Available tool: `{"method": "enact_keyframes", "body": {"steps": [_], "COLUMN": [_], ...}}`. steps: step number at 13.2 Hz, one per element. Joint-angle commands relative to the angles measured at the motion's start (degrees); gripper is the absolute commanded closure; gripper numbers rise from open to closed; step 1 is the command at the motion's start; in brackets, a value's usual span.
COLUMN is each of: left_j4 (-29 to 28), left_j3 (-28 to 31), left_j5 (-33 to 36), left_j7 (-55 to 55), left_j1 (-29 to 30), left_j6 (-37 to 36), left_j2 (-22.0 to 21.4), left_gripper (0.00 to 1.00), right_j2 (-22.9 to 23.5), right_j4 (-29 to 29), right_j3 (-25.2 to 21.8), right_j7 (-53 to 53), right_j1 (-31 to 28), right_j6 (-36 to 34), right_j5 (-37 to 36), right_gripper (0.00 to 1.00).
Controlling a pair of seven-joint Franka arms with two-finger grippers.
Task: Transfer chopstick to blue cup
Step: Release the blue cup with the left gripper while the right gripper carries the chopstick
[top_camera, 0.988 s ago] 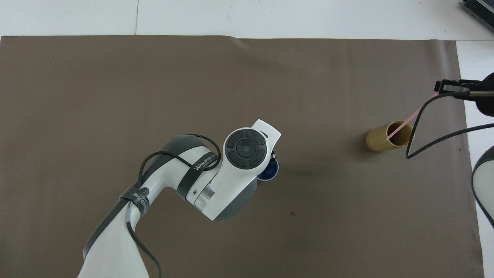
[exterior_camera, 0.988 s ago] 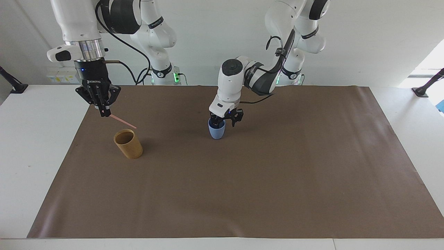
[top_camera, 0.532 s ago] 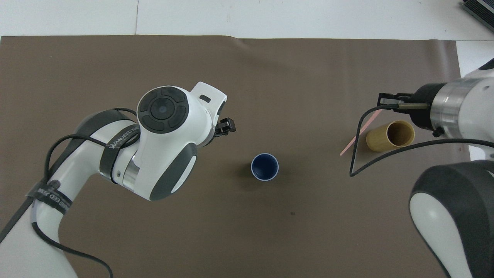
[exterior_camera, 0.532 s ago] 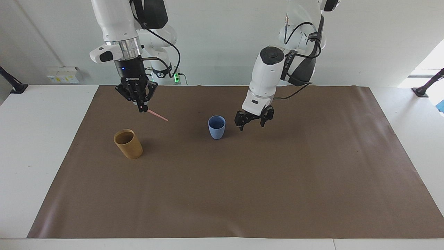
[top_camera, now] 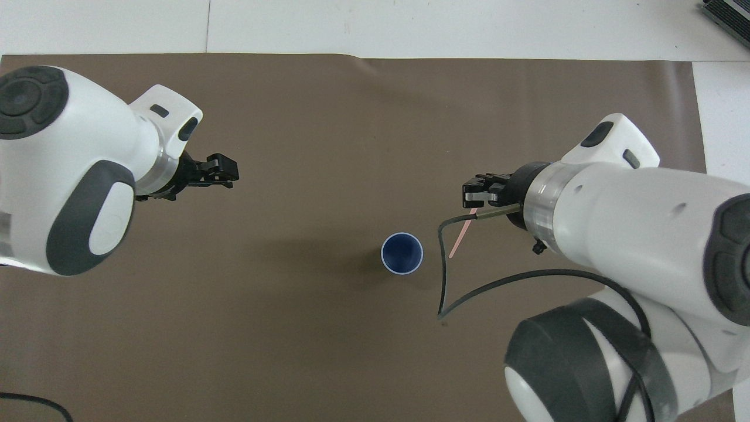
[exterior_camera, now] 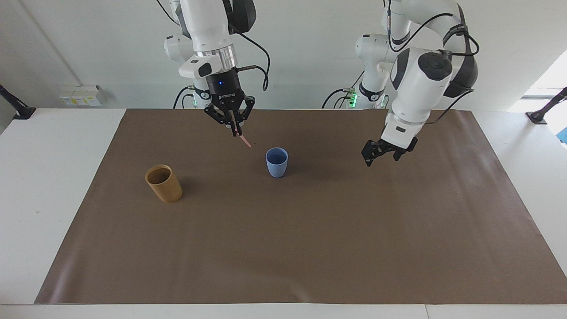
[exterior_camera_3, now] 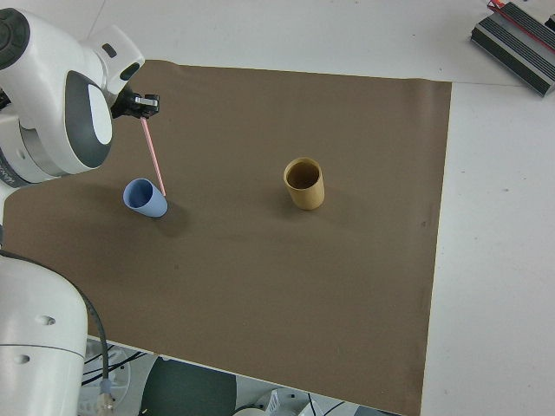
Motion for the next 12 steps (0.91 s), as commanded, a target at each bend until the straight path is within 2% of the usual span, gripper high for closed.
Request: {"method": "enact_keyframes", "body": {"steps": [1,4,8,10,12], "left_j4": [-1.43,-1.43,0.32,3.03,8.12], "left_j3": [-0.72,-0.63,0.16,0.43,0.34], "left_j5": [-0.91,-0.91,-0.74,-0.48,-0.04], "left_j7": [8.73,18.66,23.61,25.28,25.29], "left_j1": [5.30,10.84,12.96,13.14,13.14], "left_j6": [-4.26,-8.31,-10.87,-14.19,-19.37], "left_j2": [-3.53,-5.47,-8.02,-8.64,-8.38], "left_gripper": [0.00,0.00,0.00,0.00,0.00], "right_j2": [1.28,4.97,6.12,6.12,6.30], "right_j4": [-1.04,-0.51,-1.47,-2.52,-3.41], "right_j3": [-0.14,-0.14,-0.14,-0.14,-0.14], "right_j7": [0.38,0.29,0.03,-0.50,-0.85], "right_j1": [2.23,5.65,8.56,8.74,8.66], "right_j6": [3.91,9.62,9.90,10.60,10.69], "right_j5": [1.05,0.35,-0.01,-0.01,-0.01], "right_gripper": [1.00,1.00,1.00,1.00,1.00]}}
